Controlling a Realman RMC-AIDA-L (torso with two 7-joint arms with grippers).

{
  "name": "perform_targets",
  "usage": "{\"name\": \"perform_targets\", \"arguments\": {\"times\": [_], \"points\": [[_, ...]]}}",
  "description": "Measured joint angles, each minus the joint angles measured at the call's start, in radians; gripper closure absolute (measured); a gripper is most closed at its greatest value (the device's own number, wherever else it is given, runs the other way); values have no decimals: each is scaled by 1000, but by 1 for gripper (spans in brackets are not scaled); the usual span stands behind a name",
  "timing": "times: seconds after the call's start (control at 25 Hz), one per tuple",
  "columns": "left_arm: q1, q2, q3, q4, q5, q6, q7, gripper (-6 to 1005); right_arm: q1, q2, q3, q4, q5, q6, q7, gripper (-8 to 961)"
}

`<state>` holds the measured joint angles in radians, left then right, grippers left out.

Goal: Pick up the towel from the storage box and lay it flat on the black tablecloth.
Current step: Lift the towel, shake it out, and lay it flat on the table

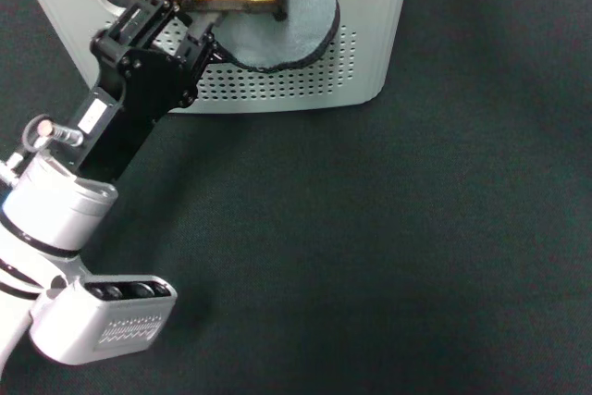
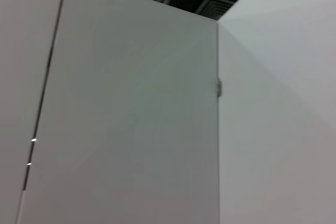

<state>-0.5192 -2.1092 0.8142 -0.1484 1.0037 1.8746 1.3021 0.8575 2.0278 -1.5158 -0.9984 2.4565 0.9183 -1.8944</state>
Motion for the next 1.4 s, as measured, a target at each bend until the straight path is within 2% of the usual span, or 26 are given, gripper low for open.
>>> {"name": "perform_targets", "arguments": {"times": [0.44,0.68,1.04,1.4], "points": [[-32,0,0,-21,13,21,8,585,6,0,4,37,15,0,-4,947],[-54,0,0,-46,14,102,-95,600,18,0,4,77,24,-1,-8,947],[-45,0,0,-50,13,156,-242,623,7,0,6,87,37,-28,-30,947],[-44,0,0,-59,88,159,-250,645,5,0,12,112,47,-52,-51,946]]}}
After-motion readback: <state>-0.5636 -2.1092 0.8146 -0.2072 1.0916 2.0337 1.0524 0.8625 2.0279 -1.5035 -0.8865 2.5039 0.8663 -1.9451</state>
